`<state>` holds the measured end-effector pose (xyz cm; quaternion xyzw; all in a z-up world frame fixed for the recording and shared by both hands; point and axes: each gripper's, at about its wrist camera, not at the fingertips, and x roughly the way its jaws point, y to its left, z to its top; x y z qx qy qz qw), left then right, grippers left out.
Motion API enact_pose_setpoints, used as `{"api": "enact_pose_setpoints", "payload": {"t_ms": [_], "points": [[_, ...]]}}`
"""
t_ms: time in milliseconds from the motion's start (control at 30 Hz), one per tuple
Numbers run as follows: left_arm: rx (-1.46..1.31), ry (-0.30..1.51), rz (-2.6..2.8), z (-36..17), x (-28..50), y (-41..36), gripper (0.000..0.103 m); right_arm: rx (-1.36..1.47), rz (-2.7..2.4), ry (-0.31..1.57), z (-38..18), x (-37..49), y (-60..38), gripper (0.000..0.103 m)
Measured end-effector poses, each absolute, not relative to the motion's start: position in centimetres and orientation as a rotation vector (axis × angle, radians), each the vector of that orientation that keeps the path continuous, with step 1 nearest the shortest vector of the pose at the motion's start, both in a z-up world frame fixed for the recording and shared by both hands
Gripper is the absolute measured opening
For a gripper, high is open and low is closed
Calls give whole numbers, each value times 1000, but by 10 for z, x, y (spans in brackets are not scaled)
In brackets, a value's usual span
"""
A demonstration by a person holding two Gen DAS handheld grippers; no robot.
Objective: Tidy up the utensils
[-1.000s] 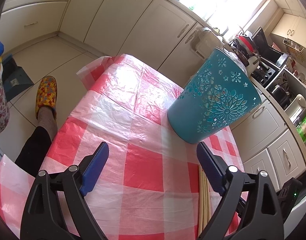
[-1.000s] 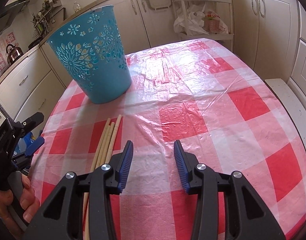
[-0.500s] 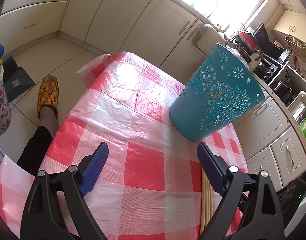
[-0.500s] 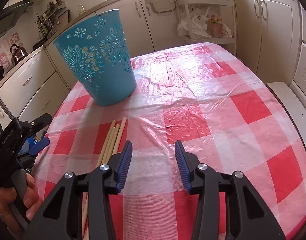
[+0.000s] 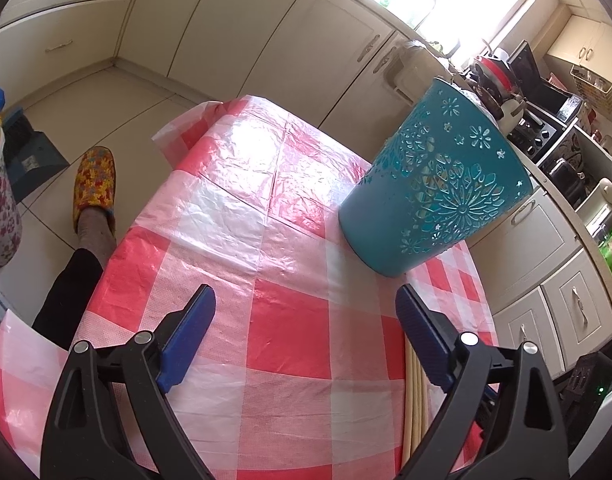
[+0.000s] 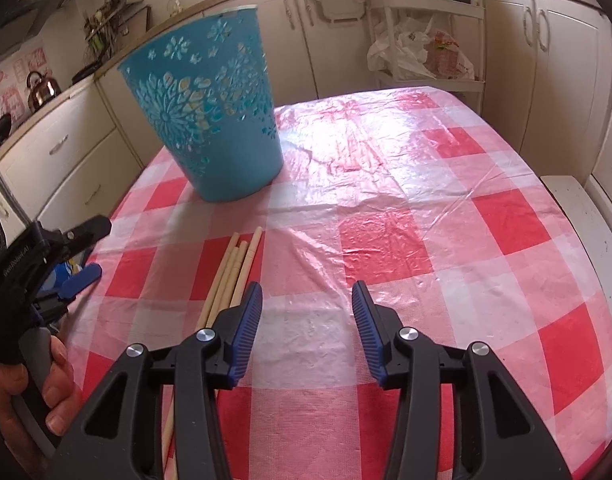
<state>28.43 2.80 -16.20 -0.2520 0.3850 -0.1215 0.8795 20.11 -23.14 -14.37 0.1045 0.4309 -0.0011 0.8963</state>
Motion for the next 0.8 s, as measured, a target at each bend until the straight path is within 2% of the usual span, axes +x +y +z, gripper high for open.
{"api": "enact_pose_setpoints", "payload": {"t_ms": [233,700,800], "points": [[-535,804,-263,-164,285,30,89,91,42,950,-150,219,-207,46],[-513,809,-268,-162,286,23,89,68,80,974,-151,234,-192,44],[-510,810,-268,-162,286,23,89,36,78,980,-151,233,-190,40]]}}
